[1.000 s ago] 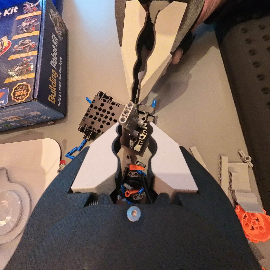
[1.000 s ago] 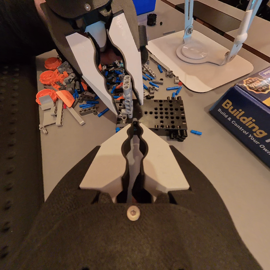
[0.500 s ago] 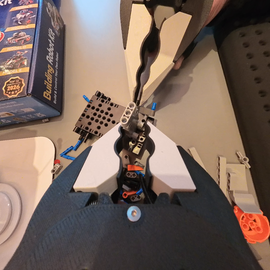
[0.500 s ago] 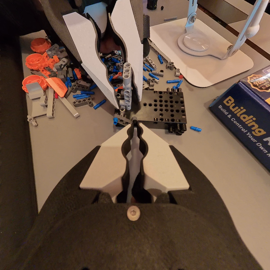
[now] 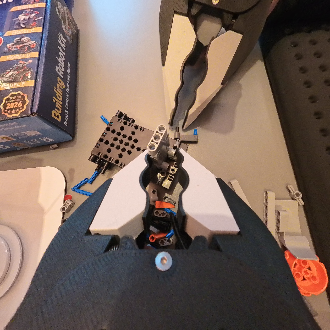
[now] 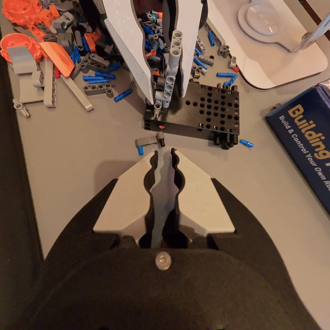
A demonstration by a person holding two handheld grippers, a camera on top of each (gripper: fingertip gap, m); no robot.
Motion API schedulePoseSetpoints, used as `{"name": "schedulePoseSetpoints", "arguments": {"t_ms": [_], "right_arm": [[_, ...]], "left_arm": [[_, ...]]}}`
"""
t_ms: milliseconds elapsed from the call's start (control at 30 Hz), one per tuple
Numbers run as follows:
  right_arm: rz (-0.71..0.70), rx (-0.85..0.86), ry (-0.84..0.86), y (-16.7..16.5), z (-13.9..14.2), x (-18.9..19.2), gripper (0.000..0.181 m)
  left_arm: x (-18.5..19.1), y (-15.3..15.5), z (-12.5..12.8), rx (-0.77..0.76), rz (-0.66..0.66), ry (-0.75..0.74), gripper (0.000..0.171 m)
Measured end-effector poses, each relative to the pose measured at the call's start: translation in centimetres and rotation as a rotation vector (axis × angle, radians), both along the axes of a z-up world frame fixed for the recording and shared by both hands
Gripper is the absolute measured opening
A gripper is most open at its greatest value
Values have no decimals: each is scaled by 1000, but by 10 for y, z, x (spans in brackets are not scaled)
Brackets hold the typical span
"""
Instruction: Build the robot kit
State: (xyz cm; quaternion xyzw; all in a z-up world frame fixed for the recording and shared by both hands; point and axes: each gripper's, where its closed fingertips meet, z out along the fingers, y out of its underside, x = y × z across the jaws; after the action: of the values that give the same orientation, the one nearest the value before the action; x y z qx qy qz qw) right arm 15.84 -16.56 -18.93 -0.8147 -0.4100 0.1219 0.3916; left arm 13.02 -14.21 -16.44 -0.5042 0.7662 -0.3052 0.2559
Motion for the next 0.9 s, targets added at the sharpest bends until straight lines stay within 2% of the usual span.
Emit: {"name": "schedulePoseSetpoints", "arguments": {"t_ms": [133, 200, 300, 500, 633, 900], "right_arm": [[39, -11, 63, -14, 12, -3, 20], [89, -52, 93, -22, 10, -14, 18], [104, -82, 34, -22, -3, -19, 7], [100, -112, 60, -21, -4, -24, 2], [102, -78, 96, -21, 6, -25, 2], [33, -14, 152, -10, 23, -22, 2]], "left_arm": [[0, 0, 0, -3, -1, 3, 24], [-1, 0, 0, -8, -2, 5, 24], [-2, 1, 0, -13, -3, 10, 24], [-11, 2, 0, -25, -29, 46, 30], [-14, 0, -6, -50, -37, 85, 34], [-4, -5, -6, -23, -5, 44, 29]]}}
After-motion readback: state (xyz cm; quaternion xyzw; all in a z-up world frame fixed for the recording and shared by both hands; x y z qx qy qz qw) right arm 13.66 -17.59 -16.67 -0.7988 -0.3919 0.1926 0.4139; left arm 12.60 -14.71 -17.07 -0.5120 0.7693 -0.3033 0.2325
